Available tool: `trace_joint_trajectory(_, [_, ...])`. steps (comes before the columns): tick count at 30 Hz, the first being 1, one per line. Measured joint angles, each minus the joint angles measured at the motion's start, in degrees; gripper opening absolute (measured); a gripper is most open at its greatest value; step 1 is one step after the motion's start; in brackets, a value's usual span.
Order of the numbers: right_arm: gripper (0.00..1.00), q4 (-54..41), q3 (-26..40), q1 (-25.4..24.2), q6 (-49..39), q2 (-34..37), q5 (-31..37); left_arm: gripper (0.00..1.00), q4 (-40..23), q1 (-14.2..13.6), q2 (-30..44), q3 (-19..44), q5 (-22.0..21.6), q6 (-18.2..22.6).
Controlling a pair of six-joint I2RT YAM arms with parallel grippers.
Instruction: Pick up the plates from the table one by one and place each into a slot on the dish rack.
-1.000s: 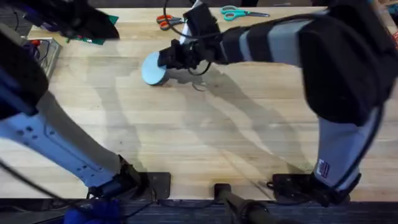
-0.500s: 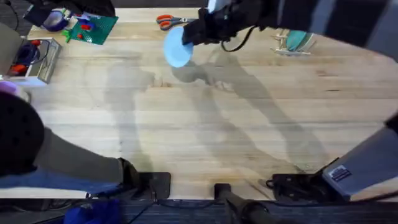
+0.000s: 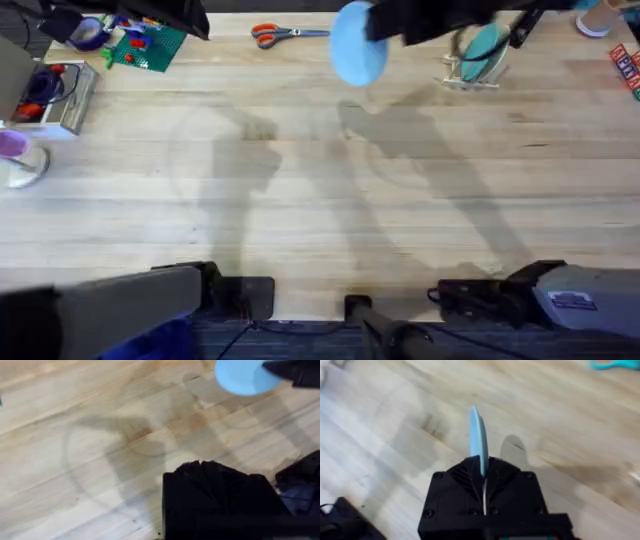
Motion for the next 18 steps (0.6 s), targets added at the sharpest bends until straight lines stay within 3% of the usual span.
trace_joint_trajectory(8, [0.029,-7.9,0.0,-5.3,-3.7,-9.8,6.7,0.039,-0.3,-4.4,-7.6,0.0,-0.9,-1.0])
trace_joint_trajectory(18, [0.029,-15.7,0.0,-11.9,-4.4,-18.1,12.5,0.038,-3.3,-4.6,-10.6,0.0,-6.2,-2.6])
